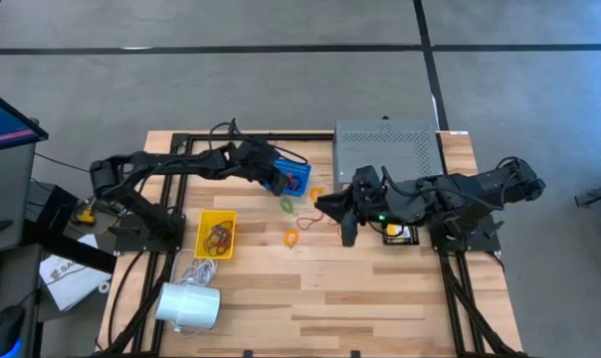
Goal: Pick & Place Office Desk Supplies
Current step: Put the orange spring keychain into the blue bin
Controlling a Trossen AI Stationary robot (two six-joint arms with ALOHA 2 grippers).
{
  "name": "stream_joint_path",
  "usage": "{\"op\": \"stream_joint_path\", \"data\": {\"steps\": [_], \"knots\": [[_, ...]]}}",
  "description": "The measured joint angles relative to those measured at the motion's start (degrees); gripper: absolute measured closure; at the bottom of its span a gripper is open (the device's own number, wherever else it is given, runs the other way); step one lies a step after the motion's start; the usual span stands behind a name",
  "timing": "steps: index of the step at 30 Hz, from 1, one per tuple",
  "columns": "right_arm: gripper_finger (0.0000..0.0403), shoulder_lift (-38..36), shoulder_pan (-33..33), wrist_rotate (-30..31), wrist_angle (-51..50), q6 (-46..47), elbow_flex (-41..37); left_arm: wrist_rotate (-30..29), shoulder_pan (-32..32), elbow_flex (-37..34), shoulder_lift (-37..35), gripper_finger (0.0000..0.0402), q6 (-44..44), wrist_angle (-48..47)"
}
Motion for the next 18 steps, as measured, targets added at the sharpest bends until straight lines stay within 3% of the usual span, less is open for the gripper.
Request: {"op": "stream_joint_path", "data": {"steps": [18], "knots": [[0.0326, 0.0, 0.2, -4.6, -3.2, -2.2, 0.0, -5.0, 2.6, 0.0, 0.6, 0.0394, -4.3, 0.9]]}}
